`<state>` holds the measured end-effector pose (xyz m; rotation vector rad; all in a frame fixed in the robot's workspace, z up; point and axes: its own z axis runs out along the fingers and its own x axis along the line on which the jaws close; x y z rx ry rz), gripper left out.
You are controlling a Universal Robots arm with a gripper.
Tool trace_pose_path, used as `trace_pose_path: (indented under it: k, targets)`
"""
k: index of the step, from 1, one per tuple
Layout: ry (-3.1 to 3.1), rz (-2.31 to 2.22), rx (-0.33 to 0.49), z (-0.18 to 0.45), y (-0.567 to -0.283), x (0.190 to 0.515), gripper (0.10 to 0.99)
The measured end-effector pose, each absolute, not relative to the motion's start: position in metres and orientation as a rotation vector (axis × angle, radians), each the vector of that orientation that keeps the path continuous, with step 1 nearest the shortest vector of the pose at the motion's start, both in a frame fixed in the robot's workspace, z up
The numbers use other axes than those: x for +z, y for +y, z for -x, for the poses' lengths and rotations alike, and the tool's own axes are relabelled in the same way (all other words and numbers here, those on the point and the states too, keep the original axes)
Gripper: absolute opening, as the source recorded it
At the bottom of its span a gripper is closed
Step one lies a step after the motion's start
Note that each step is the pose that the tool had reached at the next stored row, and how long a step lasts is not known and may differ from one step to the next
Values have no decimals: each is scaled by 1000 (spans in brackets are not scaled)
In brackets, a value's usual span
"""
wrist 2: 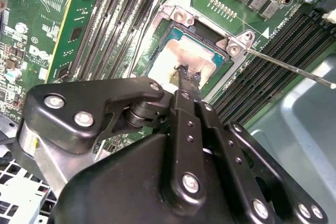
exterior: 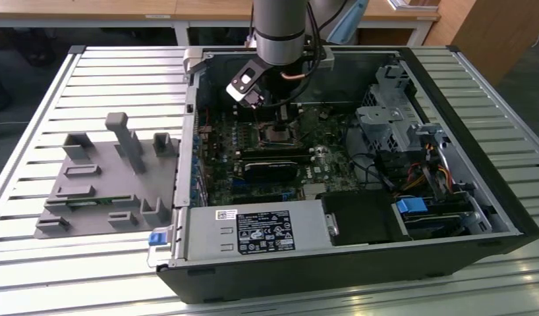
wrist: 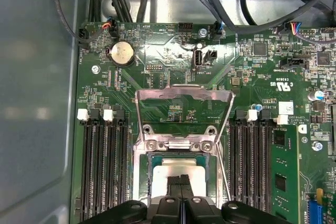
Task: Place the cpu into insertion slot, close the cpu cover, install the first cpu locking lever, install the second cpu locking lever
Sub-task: 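Place the cpu into insertion slot, then close the cpu cover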
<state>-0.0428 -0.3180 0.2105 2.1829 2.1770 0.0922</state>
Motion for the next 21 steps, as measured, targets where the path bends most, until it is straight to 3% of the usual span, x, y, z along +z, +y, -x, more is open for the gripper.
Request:
trace_pose_path:
  k: [21]
  targets:
    - [2177, -2184, 92, 43, -318, 222, 106]
